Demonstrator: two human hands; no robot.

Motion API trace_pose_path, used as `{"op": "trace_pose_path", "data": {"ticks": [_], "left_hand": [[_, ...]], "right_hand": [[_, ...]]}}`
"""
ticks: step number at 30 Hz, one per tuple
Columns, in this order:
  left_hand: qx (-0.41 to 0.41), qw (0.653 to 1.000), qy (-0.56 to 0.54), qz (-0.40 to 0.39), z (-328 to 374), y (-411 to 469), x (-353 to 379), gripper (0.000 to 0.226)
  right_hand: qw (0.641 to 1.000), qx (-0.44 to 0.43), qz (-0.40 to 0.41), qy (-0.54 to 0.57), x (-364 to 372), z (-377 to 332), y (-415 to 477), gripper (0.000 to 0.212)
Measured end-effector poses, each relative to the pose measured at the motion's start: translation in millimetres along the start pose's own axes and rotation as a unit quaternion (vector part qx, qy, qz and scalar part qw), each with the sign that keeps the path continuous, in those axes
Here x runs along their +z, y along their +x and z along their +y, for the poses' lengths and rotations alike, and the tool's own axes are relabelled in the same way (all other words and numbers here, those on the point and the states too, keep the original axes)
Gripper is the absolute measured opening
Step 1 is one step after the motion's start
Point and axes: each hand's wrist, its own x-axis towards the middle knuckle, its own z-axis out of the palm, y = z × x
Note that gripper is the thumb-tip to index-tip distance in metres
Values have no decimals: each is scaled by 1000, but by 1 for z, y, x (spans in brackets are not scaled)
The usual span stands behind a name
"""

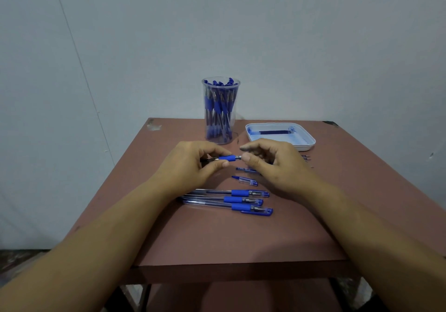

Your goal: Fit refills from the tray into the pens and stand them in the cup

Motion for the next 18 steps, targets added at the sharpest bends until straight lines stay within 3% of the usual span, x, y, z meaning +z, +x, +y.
{"op": "trace_pose_path", "data": {"ticks": [5, 10, 18], "left_hand": [[2, 1000, 15, -4, -1, 0, -1, 16], [2, 1000, 1, 4, -2, 1, 0, 15], [4, 1000, -10, -3, -4, 2, 1, 16]], "right_hand": [[999, -17, -2, -42, 4, -1, 1, 7], [1000, -25, 0, -13, 4, -2, -1, 18], [999, -20, -10, -29, 7, 2, 1, 16]]}}
